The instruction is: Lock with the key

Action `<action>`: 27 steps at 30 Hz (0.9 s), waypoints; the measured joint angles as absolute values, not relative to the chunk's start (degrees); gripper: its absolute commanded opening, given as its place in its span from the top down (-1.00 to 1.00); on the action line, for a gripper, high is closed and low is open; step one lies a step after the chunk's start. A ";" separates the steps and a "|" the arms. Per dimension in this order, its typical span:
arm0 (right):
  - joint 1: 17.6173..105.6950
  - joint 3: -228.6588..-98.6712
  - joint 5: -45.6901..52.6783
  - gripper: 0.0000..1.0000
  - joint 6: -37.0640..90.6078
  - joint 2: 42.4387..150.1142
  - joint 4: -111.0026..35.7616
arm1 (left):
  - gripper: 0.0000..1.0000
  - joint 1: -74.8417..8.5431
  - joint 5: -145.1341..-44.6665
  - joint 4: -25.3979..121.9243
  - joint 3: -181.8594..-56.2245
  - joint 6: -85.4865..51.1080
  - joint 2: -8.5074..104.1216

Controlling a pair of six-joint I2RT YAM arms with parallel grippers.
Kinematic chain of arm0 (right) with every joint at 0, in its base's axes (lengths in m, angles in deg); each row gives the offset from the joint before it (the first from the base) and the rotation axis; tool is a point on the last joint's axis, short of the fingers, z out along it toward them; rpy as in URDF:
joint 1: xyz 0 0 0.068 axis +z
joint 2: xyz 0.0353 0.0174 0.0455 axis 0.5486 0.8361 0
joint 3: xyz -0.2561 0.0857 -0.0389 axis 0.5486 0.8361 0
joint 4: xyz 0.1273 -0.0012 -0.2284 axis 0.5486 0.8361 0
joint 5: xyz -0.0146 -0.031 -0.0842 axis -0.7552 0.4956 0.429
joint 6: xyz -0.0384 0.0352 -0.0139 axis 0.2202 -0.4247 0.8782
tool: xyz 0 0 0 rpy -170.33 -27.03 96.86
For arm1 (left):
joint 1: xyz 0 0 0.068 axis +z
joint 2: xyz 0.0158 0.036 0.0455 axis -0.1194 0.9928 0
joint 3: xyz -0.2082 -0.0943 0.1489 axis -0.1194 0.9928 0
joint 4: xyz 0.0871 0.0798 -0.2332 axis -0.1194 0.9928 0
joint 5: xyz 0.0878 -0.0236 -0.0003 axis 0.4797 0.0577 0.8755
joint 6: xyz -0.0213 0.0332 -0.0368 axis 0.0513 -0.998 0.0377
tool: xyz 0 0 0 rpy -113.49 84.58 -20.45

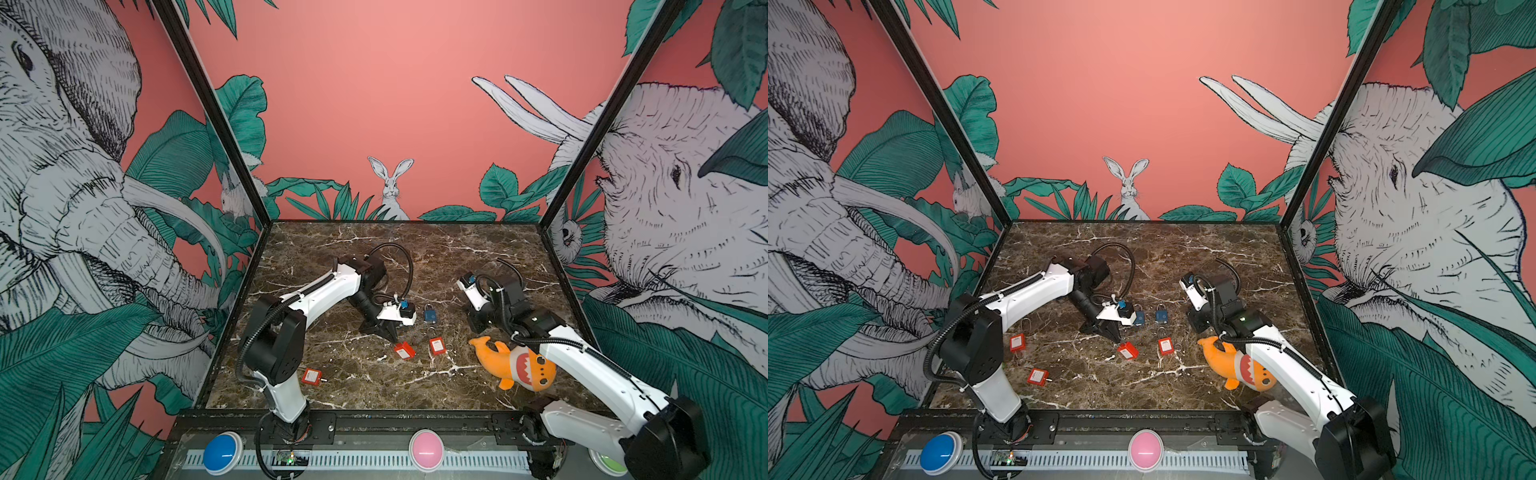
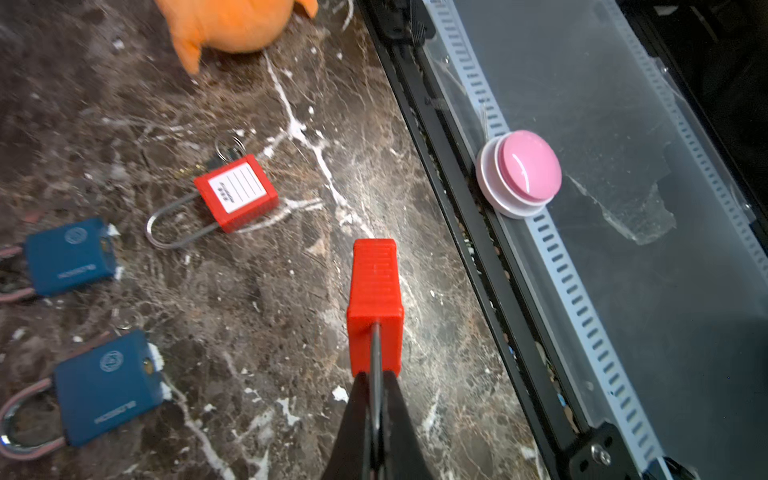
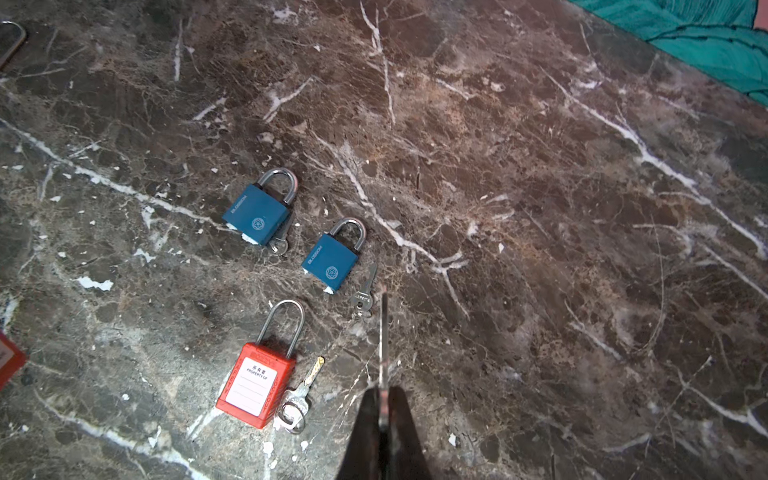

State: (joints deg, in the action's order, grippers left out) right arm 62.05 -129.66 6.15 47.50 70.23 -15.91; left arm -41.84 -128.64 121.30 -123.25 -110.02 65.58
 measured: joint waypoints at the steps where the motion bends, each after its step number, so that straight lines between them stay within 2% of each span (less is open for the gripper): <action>1: 62.48 -128.72 6.50 1.00 47.00 69.75 -16.24 | 1.00 -42.54 -127.09 122.00 -123.57 -109.78 66.20; 16: 67.32 -125.26 8.38 1.00 42.32 68.02 -19.49 | 1.00 -48.25 -114.54 124.29 -128.38 -105.08 77.12; 27: 67.75 -125.24 8.62 1.00 42.06 70.98 -20.28 | 1.00 -49.86 -112.51 126.68 -136.82 -102.79 83.16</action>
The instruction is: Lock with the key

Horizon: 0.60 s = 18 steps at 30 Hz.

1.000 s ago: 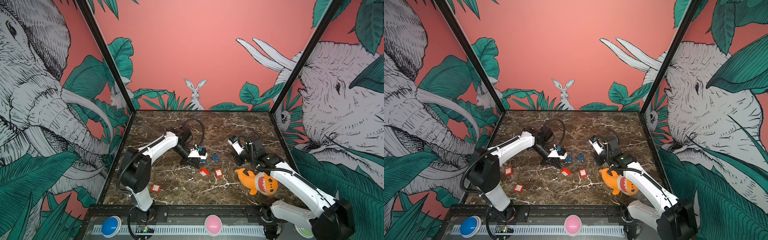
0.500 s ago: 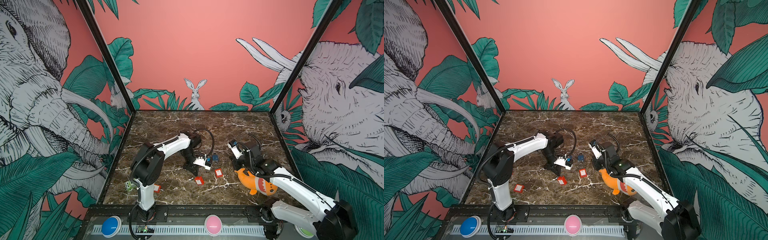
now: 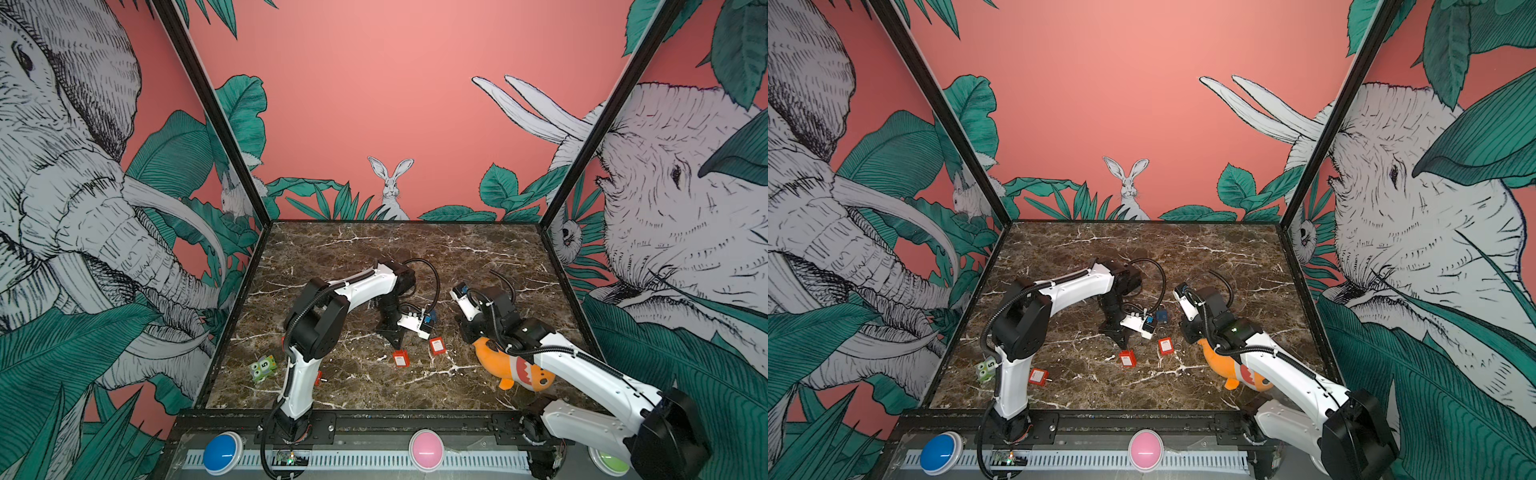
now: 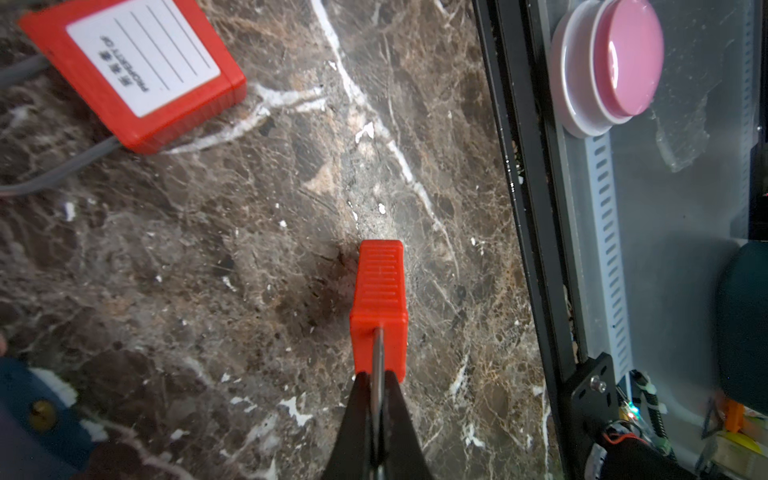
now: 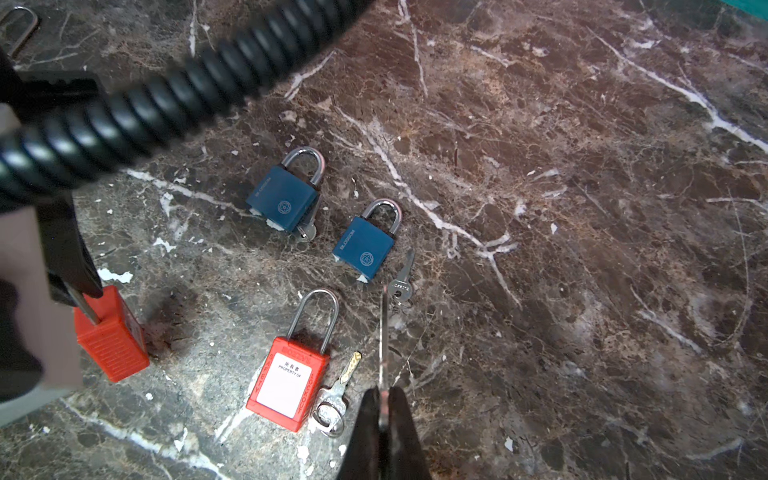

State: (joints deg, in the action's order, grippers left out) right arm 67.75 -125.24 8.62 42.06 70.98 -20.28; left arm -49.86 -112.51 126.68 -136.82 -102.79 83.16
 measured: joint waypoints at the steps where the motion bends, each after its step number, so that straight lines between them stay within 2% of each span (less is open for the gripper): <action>1: 67.75 -125.24 8.62 1.00 42.03 71.24 -20.28 | 1.00 -49.89 -112.34 127.00 -137.39 -102.72 83.68; 18: 67.77 -125.24 8.18 1.00 38.89 73.14 -23.08 | 0.70 -50.21 -110.04 126.39 -144.27 -101.72 90.89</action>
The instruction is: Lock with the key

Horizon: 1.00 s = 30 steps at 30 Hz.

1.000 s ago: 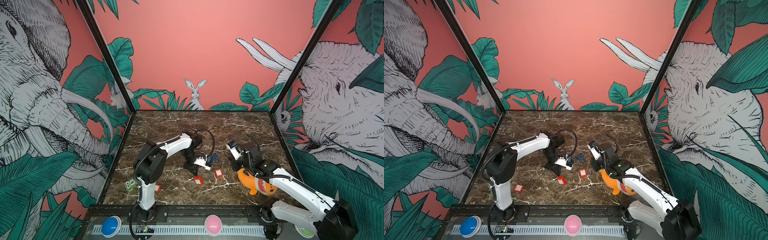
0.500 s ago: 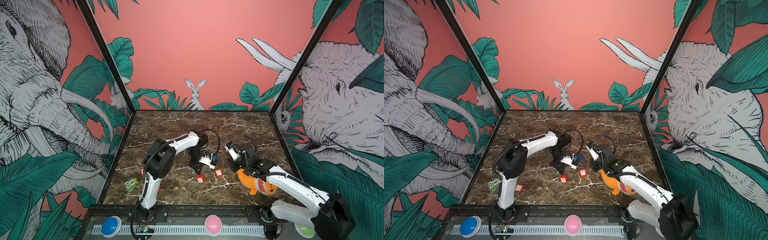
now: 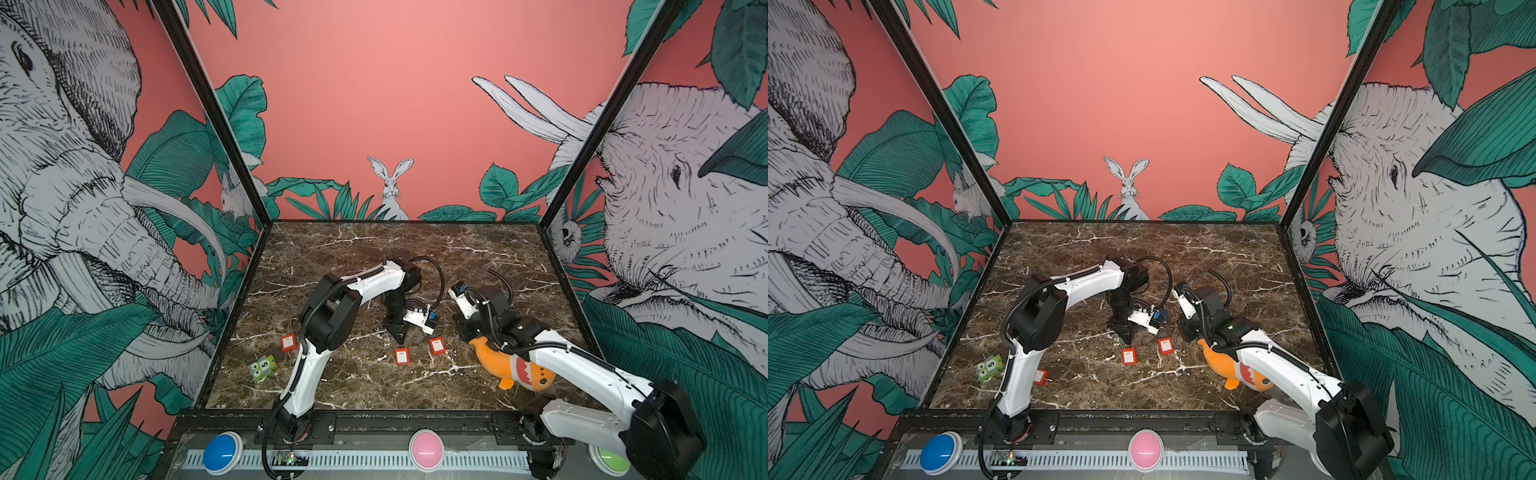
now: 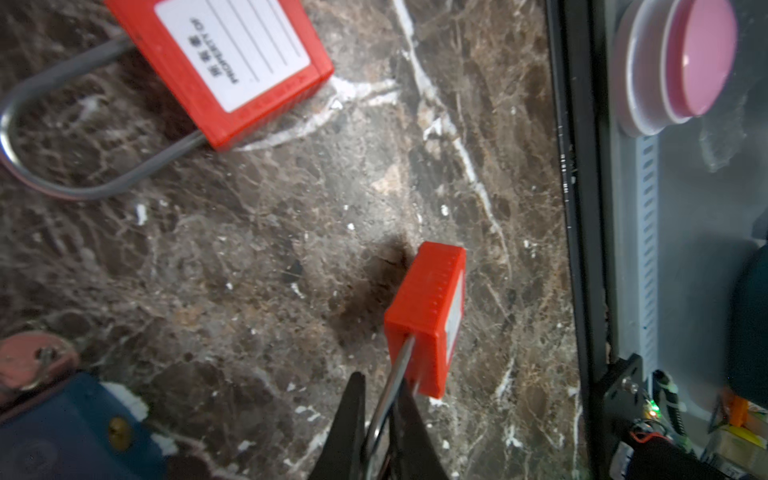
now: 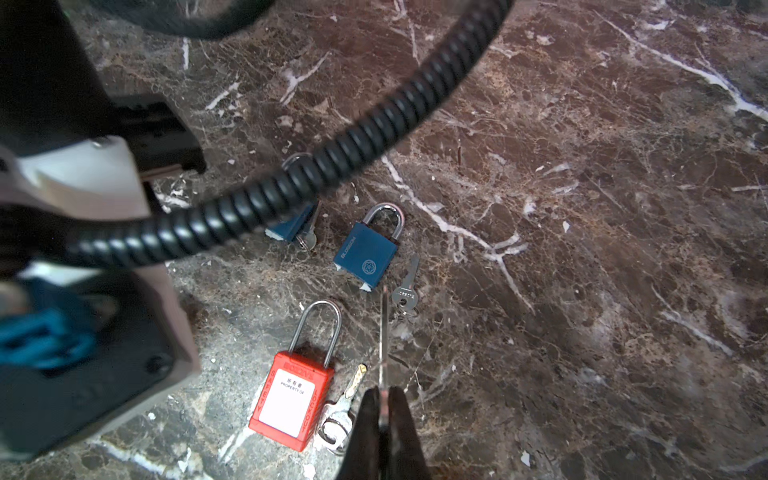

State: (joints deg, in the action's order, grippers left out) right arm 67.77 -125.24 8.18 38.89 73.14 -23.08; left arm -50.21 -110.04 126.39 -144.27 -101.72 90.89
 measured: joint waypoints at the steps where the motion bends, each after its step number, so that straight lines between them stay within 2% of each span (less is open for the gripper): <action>1: 67.77 -125.22 8.16 1.00 38.54 73.14 -23.27 | 0.68 -50.23 -109.89 125.98 -144.47 -101.69 91.51; 6: 67.77 -124.50 8.16 1.00 37.12 72.90 -24.10 | 0.64 -50.32 -108.82 122.94 -145.32 -101.10 94.28; 10: 67.80 -123.69 8.18 1.00 36.50 72.79 -24.06 | 0.52 -50.34 -108.42 122.35 -145.78 -100.58 94.30; 20: 68.47 -123.67 8.20 1.00 35.56 72.22 -23.78 | 0.39 -50.43 -106.96 117.67 -145.82 -99.51 90.50; 30: 74.05 -125.11 11.83 1.00 33.01 71.67 -18.75 | 0.44 -49.27 -107.79 113.04 -143.62 -97.65 80.40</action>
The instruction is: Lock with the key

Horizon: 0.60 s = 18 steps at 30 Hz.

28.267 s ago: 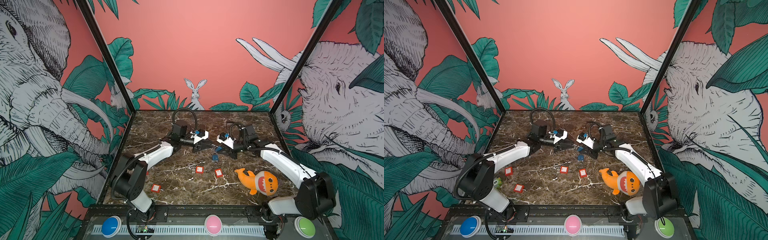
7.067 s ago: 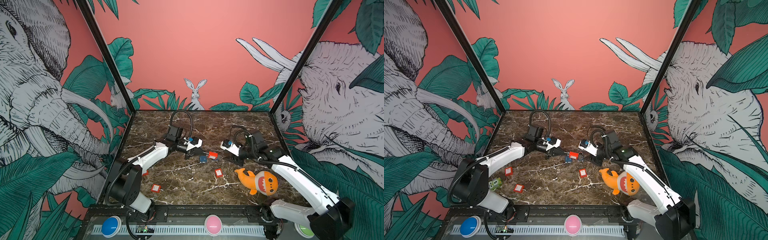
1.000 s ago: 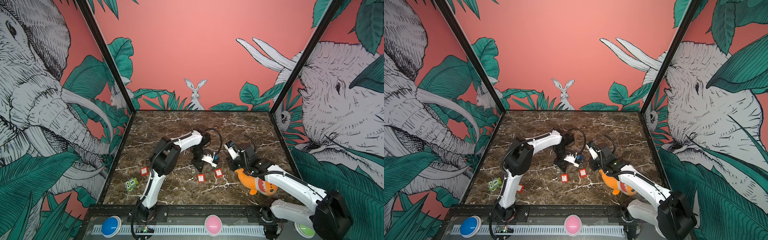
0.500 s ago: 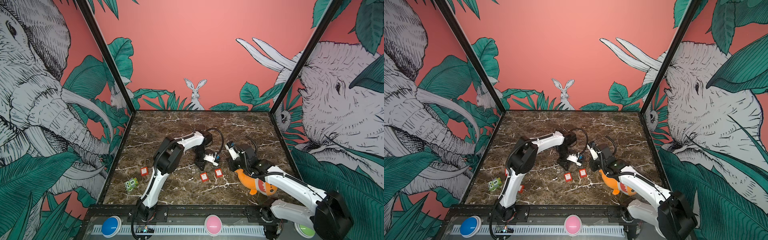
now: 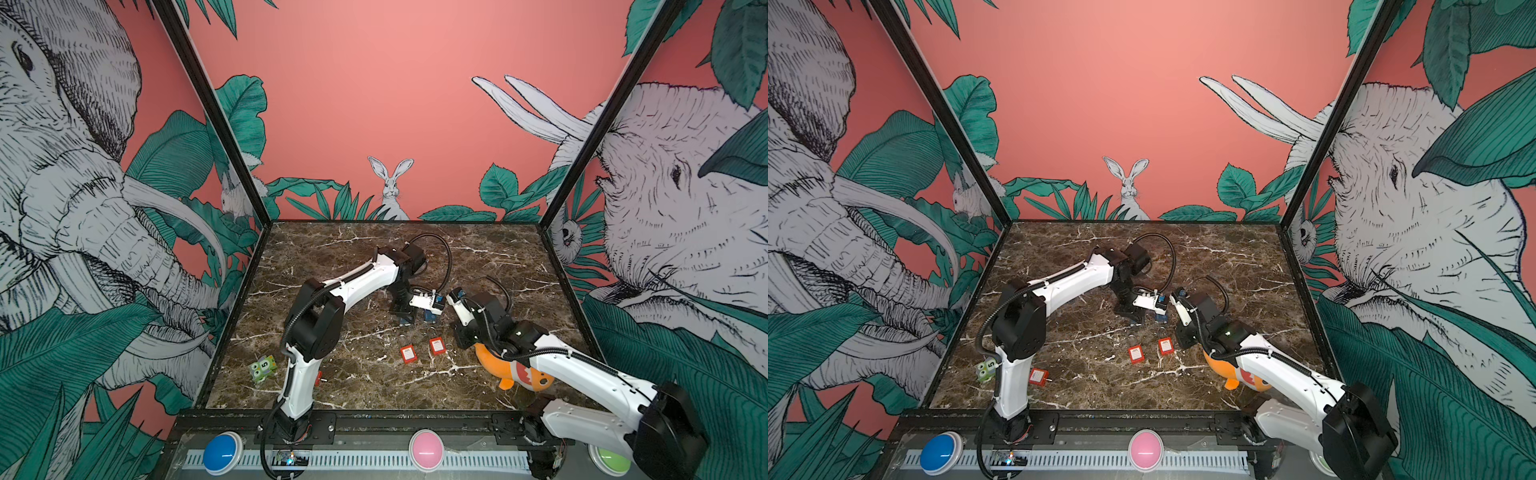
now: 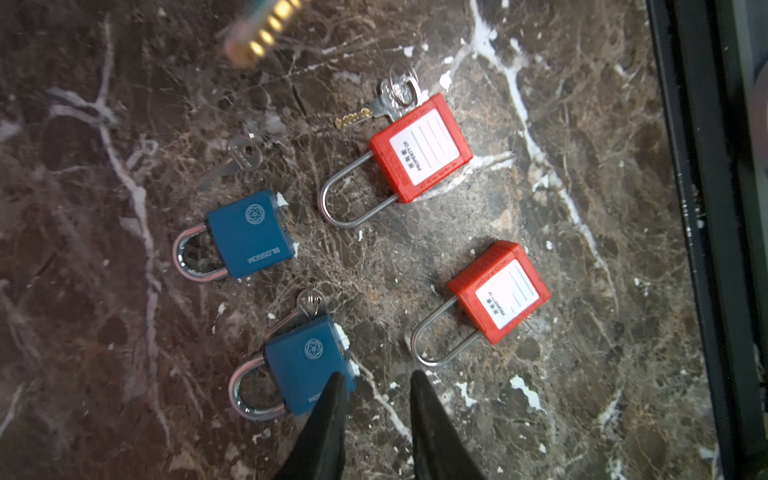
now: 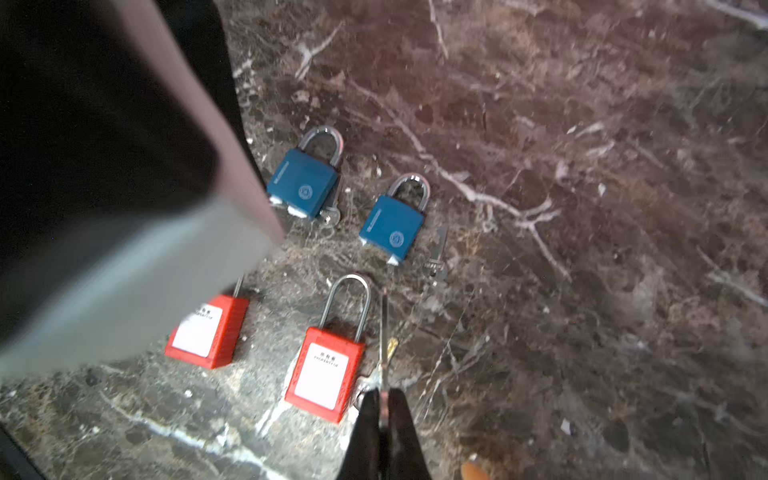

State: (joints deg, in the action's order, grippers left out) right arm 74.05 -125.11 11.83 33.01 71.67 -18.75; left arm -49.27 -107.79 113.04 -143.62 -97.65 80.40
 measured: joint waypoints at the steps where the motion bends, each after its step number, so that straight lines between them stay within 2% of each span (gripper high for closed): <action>1: 75.05 -125.37 12.68 1.00 32.37 71.76 -18.36 | 0.48 -48.55 -108.42 111.60 -141.82 -96.78 78.72; 5: 80.39 -126.16 15.79 1.00 29.16 73.66 -18.03 | 0.54 -43.09 -110.78 104.05 -131.77 -92.69 69.41; 8: 83.95 -127.80 17.47 1.00 26.60 78.91 -18.03 | 0.60 -38.39 -110.92 97.74 -124.95 -88.65 62.37; 11: 86.88 -129.79 18.56 1.00 24.64 84.66 -18.14 | 0.79 -35.35 -109.54 90.55 -118.55 -83.49 56.49; 18: 91.12 -131.01 19.31 1.00 20.96 91.72 -20.13 | 0.80 -30.30 -107.09 76.32 -106.68 -71.75 48.19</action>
State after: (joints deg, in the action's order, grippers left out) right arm 91.12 -131.01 19.31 20.96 91.72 -20.13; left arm -30.30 -107.09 76.32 -106.68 -71.75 48.19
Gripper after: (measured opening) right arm 0.048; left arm 0.103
